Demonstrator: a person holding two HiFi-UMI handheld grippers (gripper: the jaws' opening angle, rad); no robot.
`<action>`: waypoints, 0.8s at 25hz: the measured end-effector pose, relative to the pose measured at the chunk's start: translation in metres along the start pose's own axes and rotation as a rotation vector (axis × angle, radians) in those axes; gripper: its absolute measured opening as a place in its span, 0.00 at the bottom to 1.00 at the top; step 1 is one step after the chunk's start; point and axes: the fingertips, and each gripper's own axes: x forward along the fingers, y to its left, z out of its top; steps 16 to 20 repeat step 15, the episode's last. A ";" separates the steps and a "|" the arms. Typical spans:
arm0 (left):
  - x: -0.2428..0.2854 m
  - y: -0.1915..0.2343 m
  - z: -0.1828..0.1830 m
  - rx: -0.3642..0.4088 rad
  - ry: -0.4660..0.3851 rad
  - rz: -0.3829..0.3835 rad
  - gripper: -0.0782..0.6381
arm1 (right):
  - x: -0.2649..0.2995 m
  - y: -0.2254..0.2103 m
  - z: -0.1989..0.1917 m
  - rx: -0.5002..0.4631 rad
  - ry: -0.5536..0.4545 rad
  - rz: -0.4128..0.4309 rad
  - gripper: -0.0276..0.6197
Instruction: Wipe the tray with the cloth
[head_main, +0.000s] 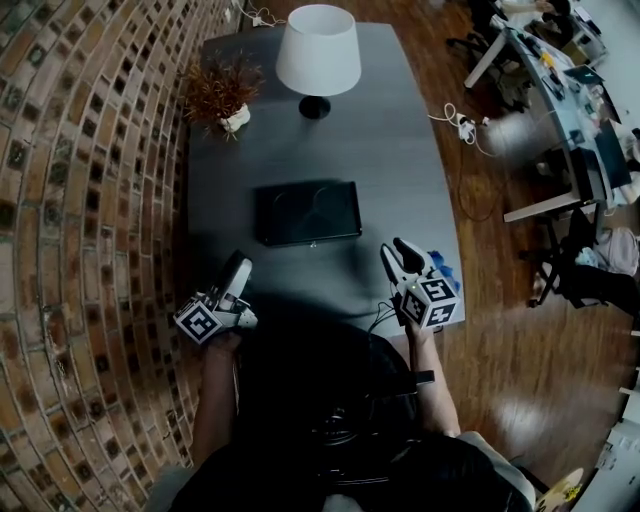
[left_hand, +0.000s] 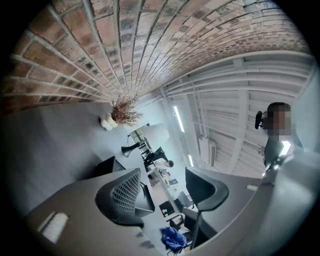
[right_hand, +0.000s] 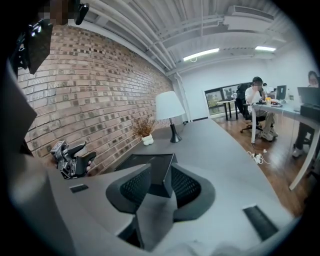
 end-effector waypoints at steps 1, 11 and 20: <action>0.001 -0.002 0.001 0.009 0.000 -0.007 0.48 | 0.000 0.000 0.000 -0.002 0.000 0.002 0.27; 0.008 -0.033 0.021 -0.034 -0.105 -0.119 0.46 | 0.001 0.003 0.001 -0.015 -0.004 0.014 0.27; 0.010 -0.060 0.032 0.003 -0.145 -0.221 0.47 | 0.004 0.002 0.005 -0.032 -0.008 0.025 0.27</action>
